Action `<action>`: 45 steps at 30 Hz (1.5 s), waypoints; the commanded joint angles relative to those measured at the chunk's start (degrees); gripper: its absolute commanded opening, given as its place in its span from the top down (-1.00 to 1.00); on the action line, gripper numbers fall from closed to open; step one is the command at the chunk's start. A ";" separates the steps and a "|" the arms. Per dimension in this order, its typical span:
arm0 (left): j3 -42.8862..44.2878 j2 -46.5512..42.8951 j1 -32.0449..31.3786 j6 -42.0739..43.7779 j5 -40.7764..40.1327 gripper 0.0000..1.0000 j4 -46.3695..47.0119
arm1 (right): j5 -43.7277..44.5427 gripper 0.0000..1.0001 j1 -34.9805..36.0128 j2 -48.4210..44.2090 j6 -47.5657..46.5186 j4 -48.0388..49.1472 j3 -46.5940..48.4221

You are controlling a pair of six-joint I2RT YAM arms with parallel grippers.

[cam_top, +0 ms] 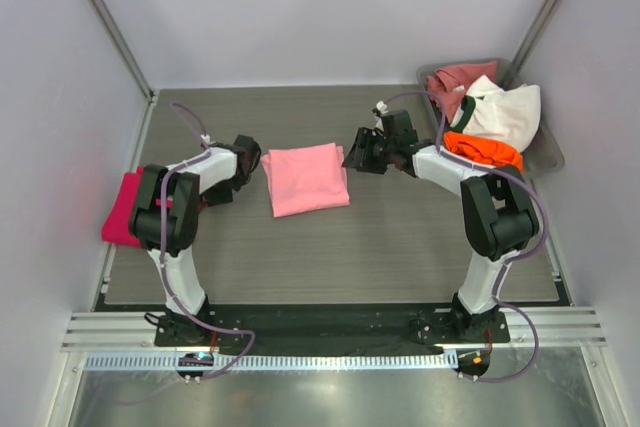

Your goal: Fold and stack the t-shirts

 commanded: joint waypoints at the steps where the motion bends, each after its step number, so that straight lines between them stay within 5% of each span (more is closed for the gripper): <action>1: 0.20 0.75 0.65 0.37 -5.08 -0.12 1.12 | -0.33 -0.11 0.14 1.44 0.72 3.84 -0.07; 6: 0.99 2.95 1.71 1.08 -4.37 0.08 2.35 | 0.64 -0.32 0.50 5.04 0.63 3.05 1.07; 13: 2.83 3.93 2.41 1.26 -2.44 1.00 2.79 | -2.69 -0.11 1.20 10.40 0.54 1.73 4.15; 20: 6.34 3.22 0.66 0.21 3.71 1.00 2.79 | -7.09 0.26 1.29 13.48 1.60 2.17 5.56; 24: 11.70 5.59 -3.11 -2.51 6.78 1.00 0.69 | -5.70 0.96 1.29 13.05 1.16 0.07 5.56; 29: 16.98 8.23 -4.88 -5.77 12.67 1.00 0.76 | -4.20 0.98 -0.73 7.17 0.98 -1.43 0.30; 33: 19.00 7.18 -6.20 -6.13 16.71 0.84 2.17 | -2.70 0.98 -3.19 1.45 0.28 -3.01 -5.68; 37: 20.50 4.81 -7.60 -4.63 20.67 0.18 3.67 | -1.04 0.94 -5.74 -3.56 0.10 -3.37 -11.39; 41: 20.76 1.56 -8.22 -3.49 26.02 -0.12 5.07 | 1.07 -0.13 -6.62 -6.55 -0.16 -4.51 -13.25; 45: 18.84 -3.18 -10.33 -1.12 25.60 -0.39 5.95 | 2.13 -0.29 -7.85 -9.54 0.54 -3.19 -14.13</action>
